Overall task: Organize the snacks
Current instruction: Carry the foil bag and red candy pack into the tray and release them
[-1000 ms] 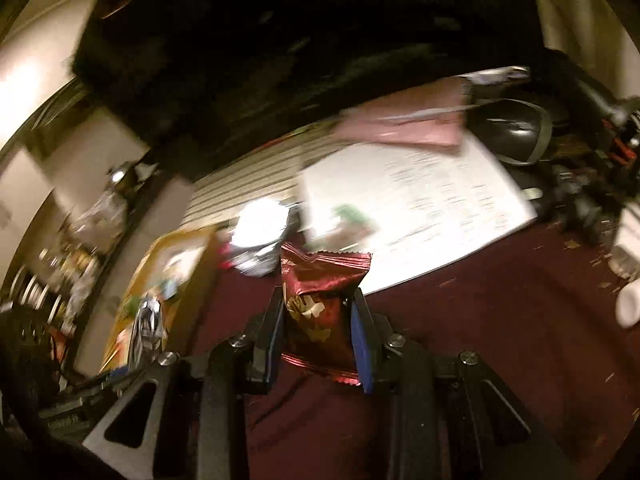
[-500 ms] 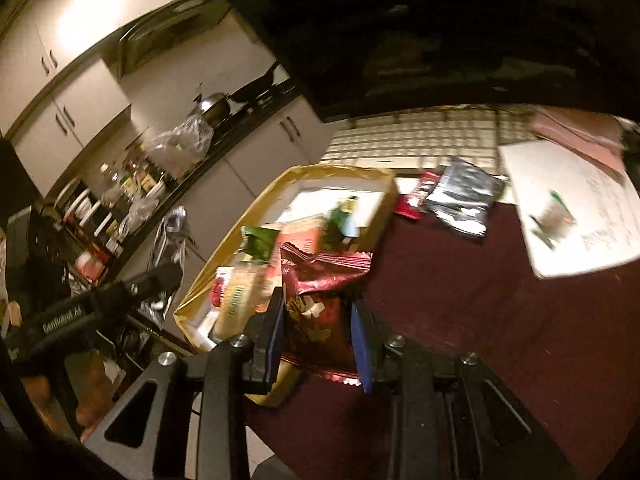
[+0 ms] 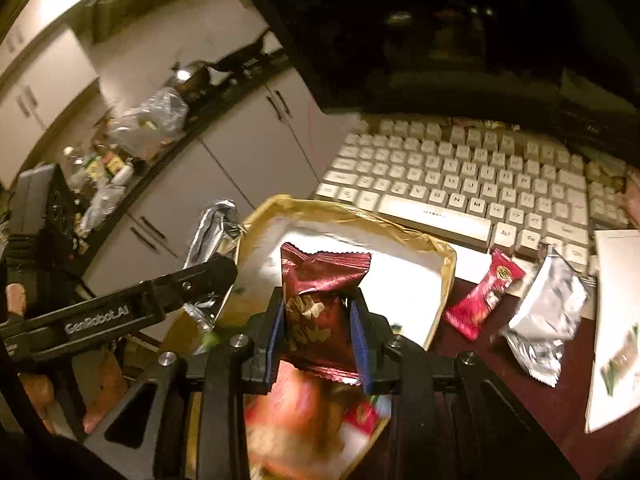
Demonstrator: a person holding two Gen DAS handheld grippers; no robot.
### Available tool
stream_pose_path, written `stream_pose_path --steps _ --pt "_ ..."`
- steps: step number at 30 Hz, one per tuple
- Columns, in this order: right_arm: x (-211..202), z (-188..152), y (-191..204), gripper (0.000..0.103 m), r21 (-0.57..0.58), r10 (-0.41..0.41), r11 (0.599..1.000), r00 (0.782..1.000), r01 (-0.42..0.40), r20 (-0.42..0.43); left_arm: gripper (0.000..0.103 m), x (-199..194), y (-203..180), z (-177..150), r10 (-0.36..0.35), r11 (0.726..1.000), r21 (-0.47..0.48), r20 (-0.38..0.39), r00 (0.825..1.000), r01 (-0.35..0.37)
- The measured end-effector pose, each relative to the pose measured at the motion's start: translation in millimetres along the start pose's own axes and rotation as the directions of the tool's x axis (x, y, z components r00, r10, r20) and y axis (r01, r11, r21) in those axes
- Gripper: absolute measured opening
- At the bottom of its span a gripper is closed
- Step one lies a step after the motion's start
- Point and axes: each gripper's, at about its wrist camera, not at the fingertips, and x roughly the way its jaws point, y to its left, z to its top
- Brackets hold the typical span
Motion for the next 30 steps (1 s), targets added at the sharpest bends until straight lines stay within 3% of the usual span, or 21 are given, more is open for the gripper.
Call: stream_pose_path --steps 9,12,13,14,16,18,20,24,30 --pt "26.3 2.7 -15.4 0.031 0.01 -0.056 0.998 0.998 0.057 -0.04 0.059 19.4 -3.8 3.3 0.02 0.999 0.027 -0.056 0.998 -0.019" --pt "32.1 2.3 -24.8 0.034 0.054 -0.016 0.998 0.997 0.02 -0.071 0.068 15.7 -1.7 2.3 -0.03 0.999 0.012 -0.039 0.999 0.03" --pt "28.2 0.9 -27.1 0.034 0.073 0.006 0.997 0.998 -0.001 -0.067 0.075 10.1 -2.0 1.1 -0.038 0.999 0.009 -0.024 0.999 0.039" --pt "21.5 -0.8 -28.0 0.035 0.087 0.028 0.996 0.998 -0.023 -0.059 0.083 1.4 -2.9 -0.4 -0.039 0.999 0.014 0.009 0.999 0.039" --pt "2.2 -3.9 -26.6 0.038 0.091 0.046 0.995 0.999 -0.044 -0.018 0.086 -15.7 -4.0 -5.3 -0.032 0.999 0.021 0.077 0.997 0.031" --pt "-21.3 -9.6 -24.6 0.048 0.087 0.055 0.995 0.998 -0.058 0.033 0.086 -26.7 -4.2 -10.9 -0.042 0.999 0.019 0.1 0.994 0.04" --pt "-43.9 -17.0 -24.8 0.048 0.084 0.072 0.993 0.995 -0.078 0.072 0.086 -40.9 -5.8 -21.2 -0.068 0.998 0.021 0.127 0.99 0.065" --pt "-90.8 -41.3 -37.6 0.049 0.11 0.092 0.988 0.987 -0.108 0.134 0.086 -66.0 -16.8 -48.1 -0.047 0.998 0.047 0.186 0.981 0.038" --pt "-142.2 -87.5 -67.5 0.051 0.154 0.086 0.981 0.978 -0.117 0.19 0.086 -92.9 -48.6 -99.8 -0.071 0.993 0.103 0.211 0.975 0.05"
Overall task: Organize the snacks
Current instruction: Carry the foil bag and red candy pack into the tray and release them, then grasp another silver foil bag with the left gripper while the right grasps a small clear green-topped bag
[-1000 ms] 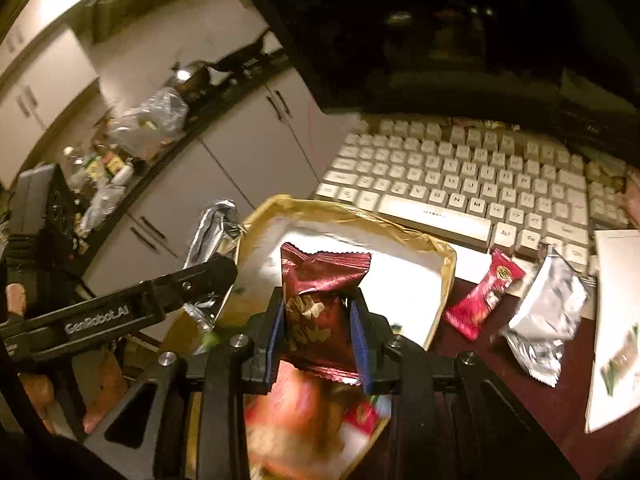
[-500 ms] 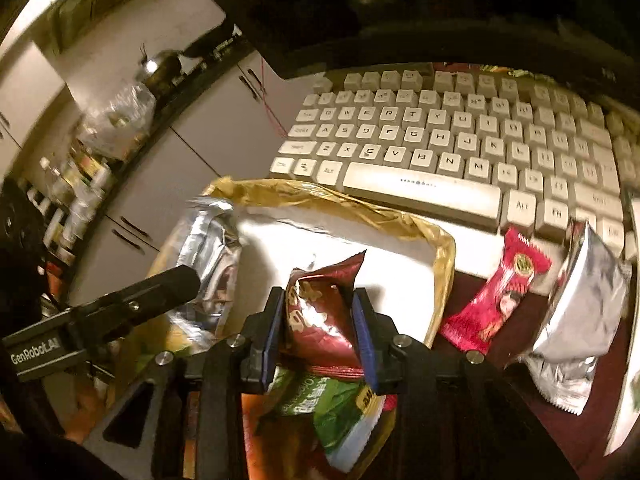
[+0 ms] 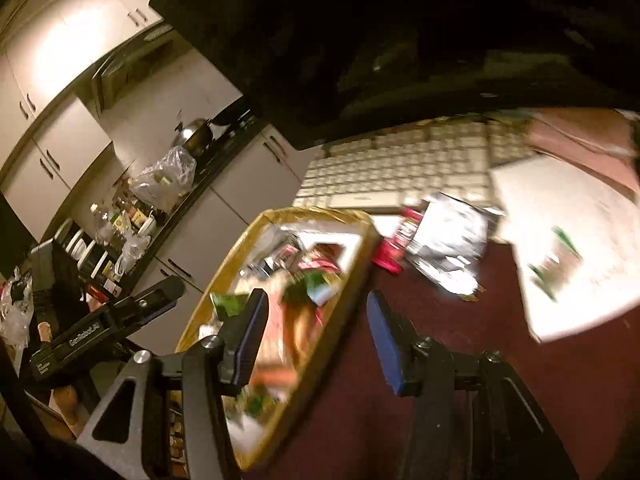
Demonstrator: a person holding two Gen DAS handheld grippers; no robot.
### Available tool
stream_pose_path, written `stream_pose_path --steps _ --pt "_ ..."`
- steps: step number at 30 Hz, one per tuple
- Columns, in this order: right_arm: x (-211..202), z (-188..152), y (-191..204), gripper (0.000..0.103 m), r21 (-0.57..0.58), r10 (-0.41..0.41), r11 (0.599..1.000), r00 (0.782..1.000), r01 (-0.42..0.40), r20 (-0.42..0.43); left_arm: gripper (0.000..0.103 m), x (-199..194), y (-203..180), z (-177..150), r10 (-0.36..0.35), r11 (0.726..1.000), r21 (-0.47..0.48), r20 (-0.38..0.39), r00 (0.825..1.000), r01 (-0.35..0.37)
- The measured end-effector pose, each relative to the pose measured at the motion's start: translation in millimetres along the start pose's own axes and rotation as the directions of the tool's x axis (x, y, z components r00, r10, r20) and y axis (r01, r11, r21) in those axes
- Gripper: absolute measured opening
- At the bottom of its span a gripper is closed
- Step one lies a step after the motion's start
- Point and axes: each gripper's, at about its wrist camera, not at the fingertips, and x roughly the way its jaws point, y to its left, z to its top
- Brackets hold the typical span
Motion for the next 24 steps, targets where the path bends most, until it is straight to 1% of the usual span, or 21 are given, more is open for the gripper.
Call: stream_pose_path --steps 3,6,10,14,17,19,22,24 --pt "-20.5 -16.4 -17.3 0.051 0.021 -0.012 1.0 1.0 0.012 0.009 0.086 -7.7 -22.6 -23.5 -0.022 0.999 0.025 -0.016 1.0 0.022" --pt "-36.8 -26.2 -33.0 0.051 0.03 -0.035 0.999 0.999 0.034 0.02 0.086 -4.9 -48.2 -40.2 -0.068 0.996 0.056 -0.059 0.996 0.072" --pt "-48.5 -30.2 -55.8 0.053 0.084 -0.047 0.995 0.999 0.045 0.013 0.086 0.5 -76.4 -45.7 -0.083 0.989 0.116 -0.075 0.994 0.092" --pt "-46.9 -31.5 -69.0 0.053 0.106 -0.086 0.991 0.996 0.085 0.007 0.086 7.7 -89.2 -46.2 -0.089 0.985 0.141 -0.082 0.993 0.1" --pt "-37.3 -20.4 -80.4 0.053 0.14 -0.145 0.98 0.989 0.144 -0.003 0.086 13.2 -93.8 -44.5 -0.081 0.984 0.151 -0.092 0.993 0.094" --pt "-35.0 -13.1 -92.2 0.053 0.171 -0.18 0.969 0.984 0.177 0.004 0.086 16.0 -96.0 -40.8 -0.071 0.983 0.166 -0.077 0.994 0.083" --pt "-22.3 9.8 -113.9 0.053 0.23 -0.246 0.943 0.969 0.24 -0.001 0.086 21.5 -97.1 -37.9 -0.08 0.982 0.166 -0.073 0.994 0.091" --pt "-9.6 22.5 -127.9 0.052 0.27 -0.273 0.925 0.962 0.268 -0.021 0.086 27.0 -98.5 -36.3 -0.072 0.982 0.167 -0.078 0.994 0.085"
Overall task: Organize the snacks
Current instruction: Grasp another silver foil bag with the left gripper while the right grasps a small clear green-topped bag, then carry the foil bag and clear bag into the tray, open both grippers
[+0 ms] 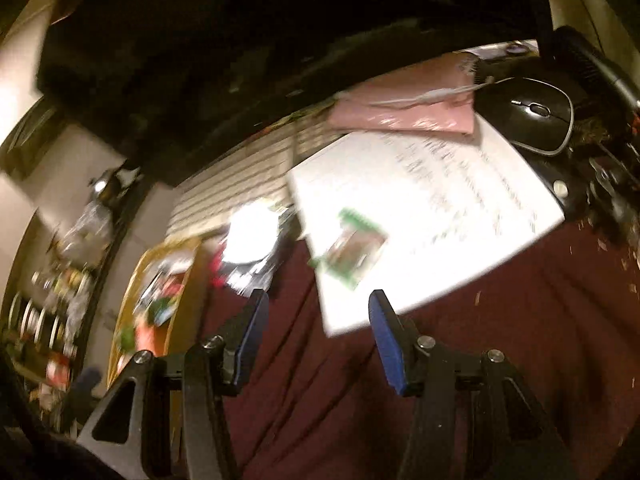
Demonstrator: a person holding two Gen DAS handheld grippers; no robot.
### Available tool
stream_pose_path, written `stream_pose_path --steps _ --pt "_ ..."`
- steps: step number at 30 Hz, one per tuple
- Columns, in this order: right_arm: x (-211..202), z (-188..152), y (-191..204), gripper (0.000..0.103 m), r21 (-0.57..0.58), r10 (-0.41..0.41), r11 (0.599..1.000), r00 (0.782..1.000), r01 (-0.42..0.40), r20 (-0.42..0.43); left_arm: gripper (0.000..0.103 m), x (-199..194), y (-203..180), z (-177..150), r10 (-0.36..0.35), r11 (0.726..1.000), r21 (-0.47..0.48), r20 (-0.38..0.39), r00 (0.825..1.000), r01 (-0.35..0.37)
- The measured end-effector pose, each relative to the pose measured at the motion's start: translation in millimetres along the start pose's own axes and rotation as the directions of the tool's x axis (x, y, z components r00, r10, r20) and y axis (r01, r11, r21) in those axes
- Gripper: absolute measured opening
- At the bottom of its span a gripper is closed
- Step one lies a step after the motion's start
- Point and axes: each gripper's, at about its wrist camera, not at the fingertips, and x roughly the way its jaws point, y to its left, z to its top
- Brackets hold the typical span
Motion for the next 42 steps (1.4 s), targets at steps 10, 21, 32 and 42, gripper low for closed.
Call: stream_pose_path --steps 10,21,32,42 --pt "41.4 -3.6 23.7 0.031 -0.058 -0.261 0.963 0.965 0.262 0.024 0.086 28.0 -0.5 25.7 0.012 1.0 0.004 -0.009 1.0 -0.012" --pt "-9.9 -31.6 -19.5 0.027 -0.044 -0.04 0.998 0.995 0.044 0.088 0.086 140.7 -46.3 74.4 0.054 0.99 0.138 -0.153 0.987 -0.032" --pt "-6.6 -29.2 -33.1 0.027 -0.008 0.002 1.0 0.997 -0.001 0.071 0.059 213.8 -67.8 66.5 0.264 0.928 0.324 -0.221 0.939 -0.185" --pt "-5.5 -29.9 -29.2 0.027 -0.025 0.073 0.997 0.994 -0.072 0.077 0.059 119.4 -47.7 29.2 0.044 0.992 0.121 -0.22 0.975 -0.018"
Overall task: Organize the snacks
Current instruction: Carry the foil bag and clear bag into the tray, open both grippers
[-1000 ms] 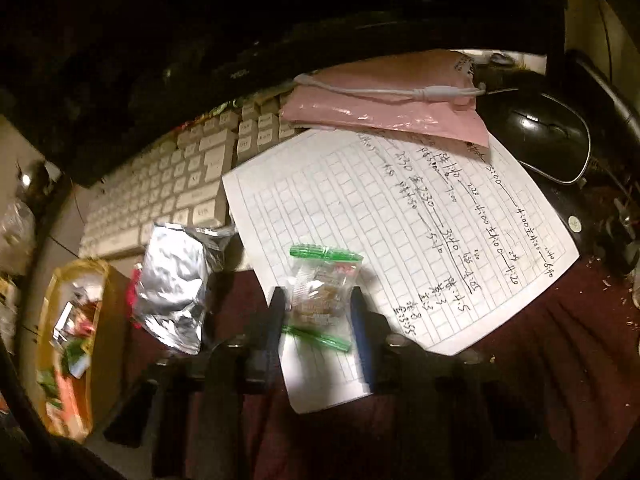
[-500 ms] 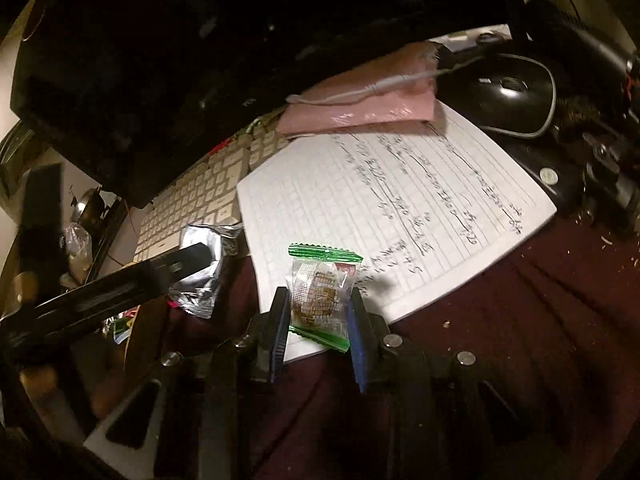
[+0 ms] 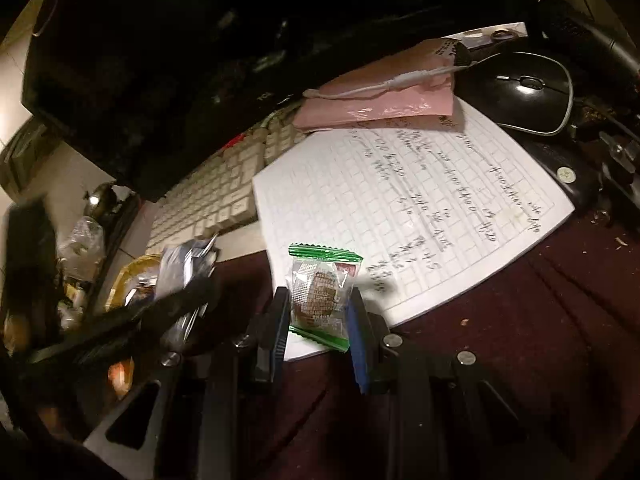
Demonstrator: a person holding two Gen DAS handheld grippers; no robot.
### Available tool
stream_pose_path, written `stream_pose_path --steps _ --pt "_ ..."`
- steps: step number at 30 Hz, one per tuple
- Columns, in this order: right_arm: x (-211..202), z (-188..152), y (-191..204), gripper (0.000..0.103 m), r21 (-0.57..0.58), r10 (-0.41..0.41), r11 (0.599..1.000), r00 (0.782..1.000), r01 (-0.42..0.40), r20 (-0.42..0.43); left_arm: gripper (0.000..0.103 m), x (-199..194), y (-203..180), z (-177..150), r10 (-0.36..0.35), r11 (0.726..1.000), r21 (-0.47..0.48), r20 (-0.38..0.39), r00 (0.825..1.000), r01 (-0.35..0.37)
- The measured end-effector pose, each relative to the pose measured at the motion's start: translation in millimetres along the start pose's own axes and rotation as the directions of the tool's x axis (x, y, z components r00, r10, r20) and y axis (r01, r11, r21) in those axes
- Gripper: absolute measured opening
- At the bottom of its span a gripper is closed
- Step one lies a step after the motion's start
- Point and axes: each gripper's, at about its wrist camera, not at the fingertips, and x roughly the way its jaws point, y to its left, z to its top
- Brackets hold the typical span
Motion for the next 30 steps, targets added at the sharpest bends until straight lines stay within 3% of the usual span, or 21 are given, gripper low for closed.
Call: stream_pose_path --steps 3,7,12,16,23,30 --pt "-1.0 0.0 6.9 0.027 -0.023 0.053 0.998 0.999 -0.052 0.009 0.059 -38.3 12.0 -27.7 -0.055 0.997 -0.045 0.035 0.998 0.057" --pt "-2.3 -3.8 30.6 0.027 -0.086 0.164 0.982 0.986 -0.165 -0.018 0.059 -89.3 56.4 -53.0 -0.054 0.985 -0.157 0.105 0.993 0.07" --pt "-13.0 -26.5 89.2 0.027 -0.174 0.248 0.95 0.966 -0.258 -0.076 0.059 -145.5 122.1 -83.8 0.101 0.958 -0.282 0.195 0.976 -0.042" --pt "-4.5 -49.7 140.4 0.027 -0.256 0.286 0.913 0.946 -0.318 -0.154 0.059 -164.4 154.8 -101.2 0.152 0.933 -0.353 0.215 0.965 -0.068" --pt "26.3 -76.3 199.7 0.027 -0.365 0.222 0.882 0.946 -0.299 -0.238 0.059 -161.4 182.2 -107.4 0.125 0.923 -0.383 0.224 0.966 -0.03" --pt "67.3 -69.7 219.8 0.027 -0.375 0.163 0.889 0.948 -0.262 -0.274 0.059 -147.1 196.4 -85.4 0.061 0.935 -0.355 0.199 0.978 0.014"
